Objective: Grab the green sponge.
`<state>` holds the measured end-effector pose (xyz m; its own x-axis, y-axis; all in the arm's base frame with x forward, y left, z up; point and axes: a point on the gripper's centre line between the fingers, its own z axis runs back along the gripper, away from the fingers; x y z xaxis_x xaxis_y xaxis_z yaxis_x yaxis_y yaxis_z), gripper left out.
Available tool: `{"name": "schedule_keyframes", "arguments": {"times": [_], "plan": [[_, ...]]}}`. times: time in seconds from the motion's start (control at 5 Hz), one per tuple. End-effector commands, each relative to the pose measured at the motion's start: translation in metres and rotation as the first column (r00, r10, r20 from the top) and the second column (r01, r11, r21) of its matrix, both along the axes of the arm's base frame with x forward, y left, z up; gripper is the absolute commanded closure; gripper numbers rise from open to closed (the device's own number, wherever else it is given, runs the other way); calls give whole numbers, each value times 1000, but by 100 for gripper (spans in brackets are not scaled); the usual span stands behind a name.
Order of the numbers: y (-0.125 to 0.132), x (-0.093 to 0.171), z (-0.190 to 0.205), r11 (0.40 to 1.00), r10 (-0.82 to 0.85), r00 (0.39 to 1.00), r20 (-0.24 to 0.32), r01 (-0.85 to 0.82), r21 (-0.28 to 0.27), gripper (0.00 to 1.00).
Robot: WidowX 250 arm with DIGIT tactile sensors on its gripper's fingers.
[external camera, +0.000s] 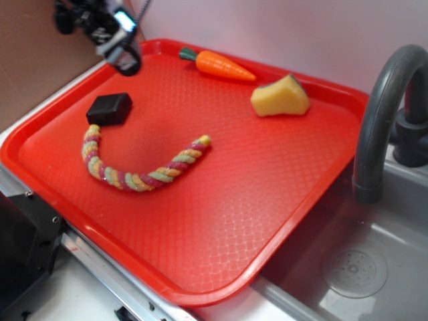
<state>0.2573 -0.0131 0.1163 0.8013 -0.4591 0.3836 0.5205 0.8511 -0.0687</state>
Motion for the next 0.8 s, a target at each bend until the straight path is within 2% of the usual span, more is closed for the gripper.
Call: {"name": "schedule_keyframes", "arguments": {"times": [0.0, 0.4, 0.6], "plan": [[-19, 63, -18, 989, -117, 992, 41, 113, 93, 0], [-54, 79, -41, 967, -255, 966, 33, 254, 25, 0], [-66, 84, -54, 960, -280, 960, 1, 280, 23, 0]]}}
